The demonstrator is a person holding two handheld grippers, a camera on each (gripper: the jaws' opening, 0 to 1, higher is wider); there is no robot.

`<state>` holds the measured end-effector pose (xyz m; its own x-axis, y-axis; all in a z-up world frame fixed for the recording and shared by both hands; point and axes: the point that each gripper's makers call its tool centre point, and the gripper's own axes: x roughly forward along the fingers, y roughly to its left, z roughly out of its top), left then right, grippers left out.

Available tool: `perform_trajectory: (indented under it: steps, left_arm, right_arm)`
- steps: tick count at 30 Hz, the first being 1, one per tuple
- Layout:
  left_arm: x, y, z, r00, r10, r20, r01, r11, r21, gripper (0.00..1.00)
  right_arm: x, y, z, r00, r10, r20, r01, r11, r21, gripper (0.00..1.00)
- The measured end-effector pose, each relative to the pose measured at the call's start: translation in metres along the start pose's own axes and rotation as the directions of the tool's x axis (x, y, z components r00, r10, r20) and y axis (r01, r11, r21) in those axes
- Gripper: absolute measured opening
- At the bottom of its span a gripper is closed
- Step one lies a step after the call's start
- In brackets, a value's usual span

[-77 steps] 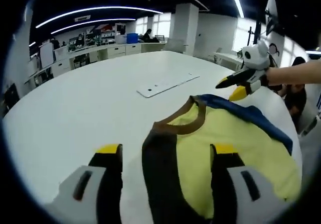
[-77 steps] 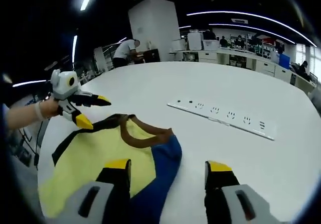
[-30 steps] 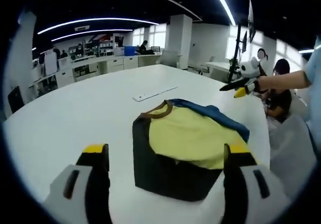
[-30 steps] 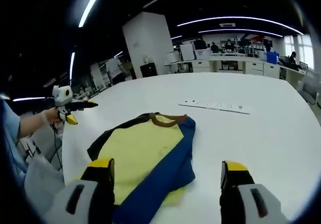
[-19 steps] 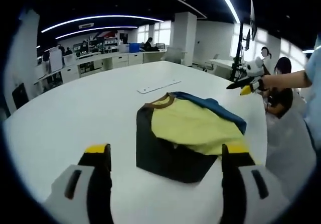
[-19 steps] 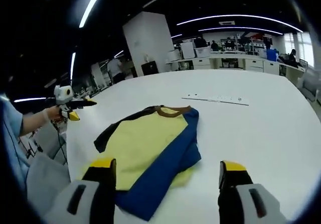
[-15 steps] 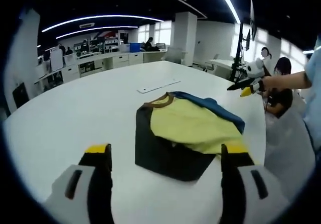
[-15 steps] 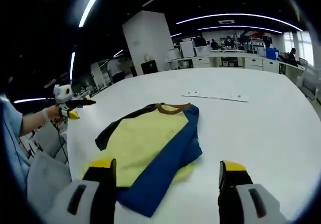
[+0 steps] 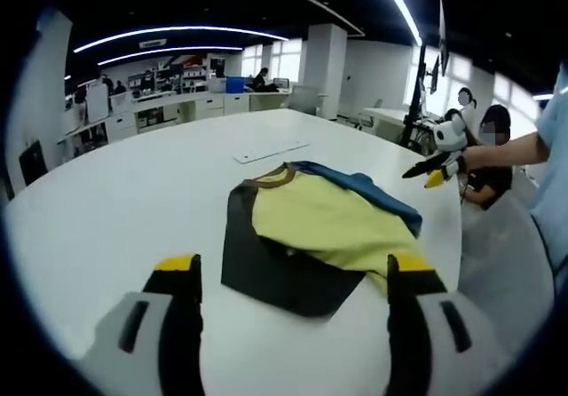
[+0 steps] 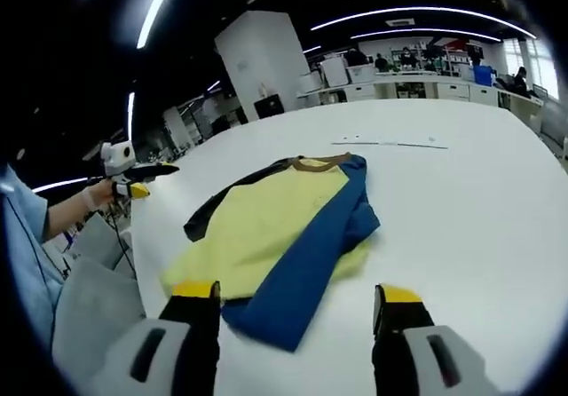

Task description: Fold the garment on the visible template until the final outline fits inside the template.

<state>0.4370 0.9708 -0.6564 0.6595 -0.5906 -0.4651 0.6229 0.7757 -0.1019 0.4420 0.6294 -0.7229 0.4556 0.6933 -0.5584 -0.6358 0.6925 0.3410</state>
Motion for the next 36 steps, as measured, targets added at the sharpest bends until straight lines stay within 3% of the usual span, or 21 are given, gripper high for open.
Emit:
perform_trajectory:
  steps: [3,7,16,21,26,31,36]
  left_arm:
    - [-0.001,-0.002,-0.002,1.0,-0.003,0.0,0.003,1.0,-0.003,0.82]
    - [-0.001,-0.004,-0.003,1.0,-0.005,0.003,0.005,1.0,-0.01,0.81]
    - [-0.001,-0.006,-0.003,1.0,-0.007,0.01,0.007,1.0,-0.031,0.8]
    - [-0.001,-0.007,-0.005,1.0,-0.007,0.01,0.008,0.999,-0.037,0.8]
    - [-0.002,-0.007,-0.007,1.0,-0.008,0.015,0.009,0.999,-0.048,0.79]
    - [-0.001,-0.008,-0.008,1.0,-0.01,0.018,0.011,0.999,-0.053,0.78]
    - [-0.001,-0.009,-0.005,1.0,-0.013,0.026,0.014,0.998,-0.054,0.78]
  right_arm:
    - [0.002,0.003,-0.018,0.999,0.014,-0.032,-0.013,1.0,0.025,0.62]
    - [0.002,0.012,-0.033,0.997,0.058,-0.059,-0.055,0.997,0.05,0.45]
    - [0.01,0.011,-0.052,0.992,0.083,-0.09,-0.073,0.992,0.104,0.27]
    - [0.01,0.014,-0.054,0.991,0.1,-0.093,-0.09,0.991,0.102,0.01]
    - [0.002,0.023,-0.03,0.991,0.132,-0.038,-0.127,0.985,0.12,0.0]
    - [-0.001,0.032,0.017,0.988,0.149,0.032,-0.15,0.987,0.063,0.0]
    - [0.012,0.041,0.056,0.983,0.17,0.07,-0.171,0.985,0.004,0.0]
